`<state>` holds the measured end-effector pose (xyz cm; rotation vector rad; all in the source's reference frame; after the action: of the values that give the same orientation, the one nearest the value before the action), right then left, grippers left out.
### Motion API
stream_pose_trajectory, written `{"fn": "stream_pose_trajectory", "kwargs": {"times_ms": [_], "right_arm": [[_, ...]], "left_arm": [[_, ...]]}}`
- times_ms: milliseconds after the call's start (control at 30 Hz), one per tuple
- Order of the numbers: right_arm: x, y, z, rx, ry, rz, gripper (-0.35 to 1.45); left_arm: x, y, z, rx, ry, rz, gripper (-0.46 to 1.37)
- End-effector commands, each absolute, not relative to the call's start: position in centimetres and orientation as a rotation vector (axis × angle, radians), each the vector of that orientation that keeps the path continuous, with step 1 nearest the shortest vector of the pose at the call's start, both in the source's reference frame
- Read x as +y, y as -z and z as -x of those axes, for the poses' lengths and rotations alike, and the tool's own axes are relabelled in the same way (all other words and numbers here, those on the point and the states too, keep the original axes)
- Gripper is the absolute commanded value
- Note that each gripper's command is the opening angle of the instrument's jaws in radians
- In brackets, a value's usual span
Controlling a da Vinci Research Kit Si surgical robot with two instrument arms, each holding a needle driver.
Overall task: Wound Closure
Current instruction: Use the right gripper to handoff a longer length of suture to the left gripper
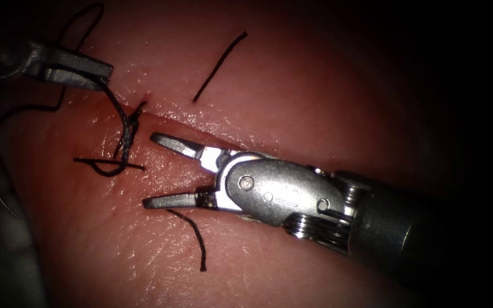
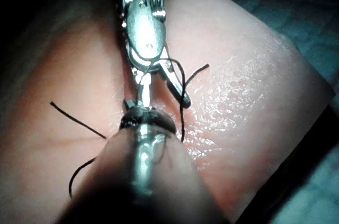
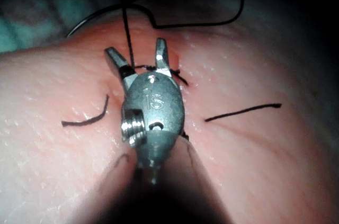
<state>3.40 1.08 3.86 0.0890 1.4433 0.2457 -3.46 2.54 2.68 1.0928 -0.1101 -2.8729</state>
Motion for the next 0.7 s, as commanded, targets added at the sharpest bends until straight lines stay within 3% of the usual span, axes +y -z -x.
{"fn": "stream_pose_trajectory", "kwargs": {"times_ms": [33, 700], "right_arm": [[1.08, -3.86, -3.42, 1.448, -0.237, -0.098, 1.19], [1.08, -3.78, -3.96, 1.480, -0.225, -0.131, 1.16]], "left_arm": [[2.54, -2.68, 3.45, -0.109, 2.873, -1.096, -0.35], [2.49, -2.53, 3.32, -0.127, 2.869, -1.106, -0.35]]}}
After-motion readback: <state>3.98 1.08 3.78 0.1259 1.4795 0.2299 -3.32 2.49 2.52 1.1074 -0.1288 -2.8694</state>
